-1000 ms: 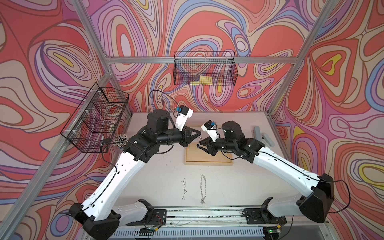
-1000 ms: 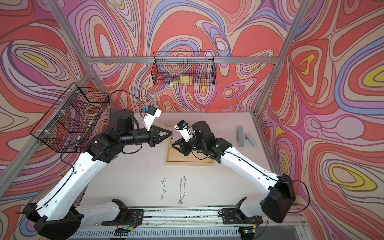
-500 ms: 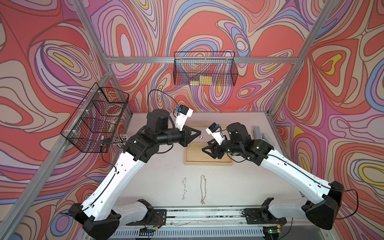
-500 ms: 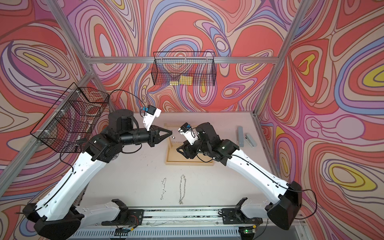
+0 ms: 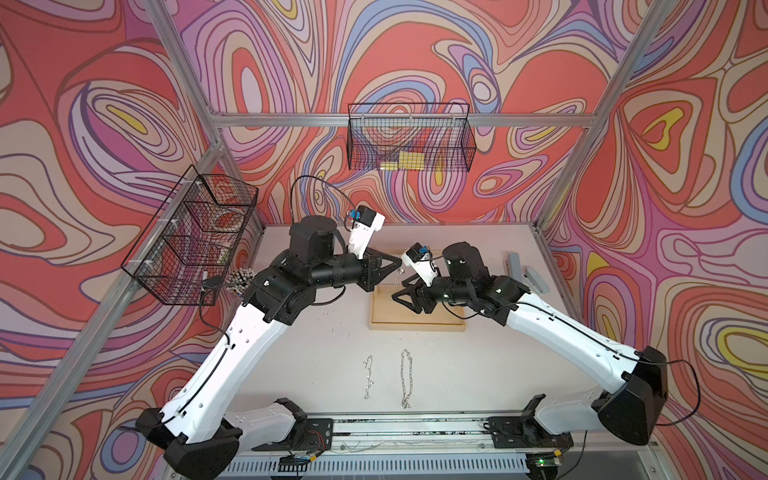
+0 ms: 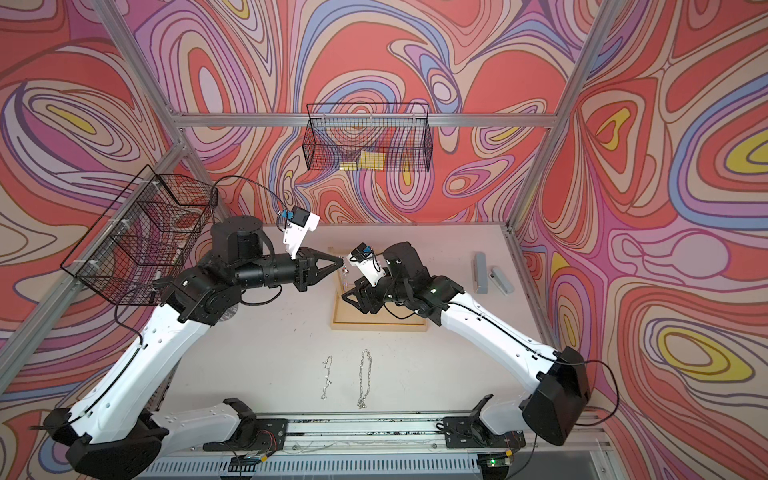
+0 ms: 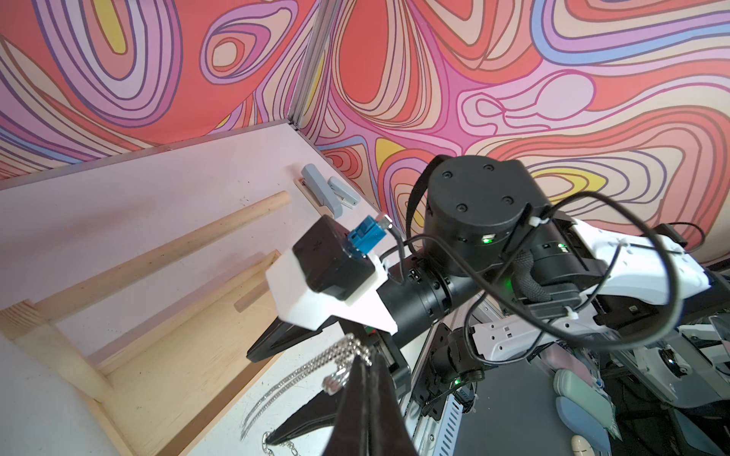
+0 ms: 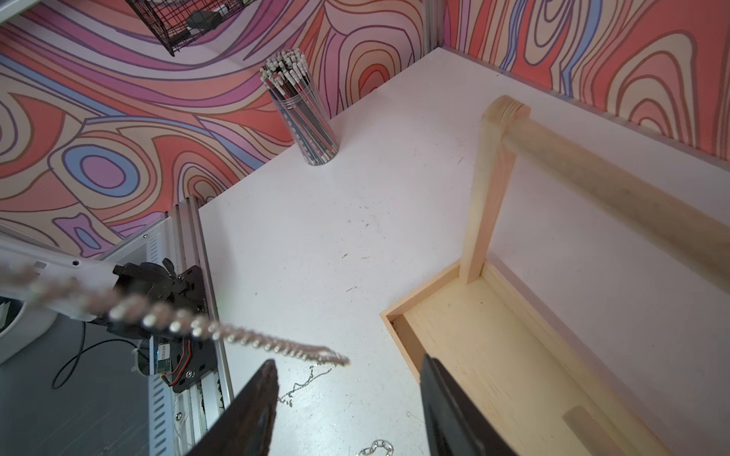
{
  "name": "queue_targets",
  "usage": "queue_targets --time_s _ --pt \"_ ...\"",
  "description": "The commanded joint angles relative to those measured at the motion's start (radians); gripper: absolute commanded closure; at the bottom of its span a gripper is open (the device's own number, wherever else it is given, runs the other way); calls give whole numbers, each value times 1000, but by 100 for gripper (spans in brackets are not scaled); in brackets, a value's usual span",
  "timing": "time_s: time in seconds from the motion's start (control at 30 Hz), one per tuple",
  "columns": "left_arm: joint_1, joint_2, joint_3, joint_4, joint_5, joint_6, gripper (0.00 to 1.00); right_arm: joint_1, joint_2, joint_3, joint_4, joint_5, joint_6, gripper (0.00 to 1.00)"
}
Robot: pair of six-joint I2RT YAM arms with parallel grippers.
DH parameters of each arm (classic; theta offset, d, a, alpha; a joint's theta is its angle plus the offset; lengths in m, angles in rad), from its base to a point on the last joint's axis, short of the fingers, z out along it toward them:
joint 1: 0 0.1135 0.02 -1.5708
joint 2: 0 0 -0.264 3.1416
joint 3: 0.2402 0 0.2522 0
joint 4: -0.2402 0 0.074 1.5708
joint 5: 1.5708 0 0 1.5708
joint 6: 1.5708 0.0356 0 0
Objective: Hang the necklace on the jewelry display stand
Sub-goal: Pick up the necklace from the center of the board.
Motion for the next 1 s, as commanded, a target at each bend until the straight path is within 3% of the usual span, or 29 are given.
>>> queue_targets --time_s 0.0,0.2,0.53,0.7,0.77,0.97 --pt "9 -2 27 -24 4 17 100 -3 13 44 38 -68 1 40" --pt "10 2 29 -18 6 18 100 -3 -2 17 34 -60 -15 42" --pt "9 1 36 -24 0 25 100 -3 52 27 61 -84 -11 63" --pt "9 2 35 -22 4 24 100 -3 71 15 74 -96 -8 66" --pt "10 3 36 -24 3 26 100 -3 76 14 83 -94 -3 71" --pt "9 2 41 -30 -2 32 100 -4 76 28 66 -79 -8 100"
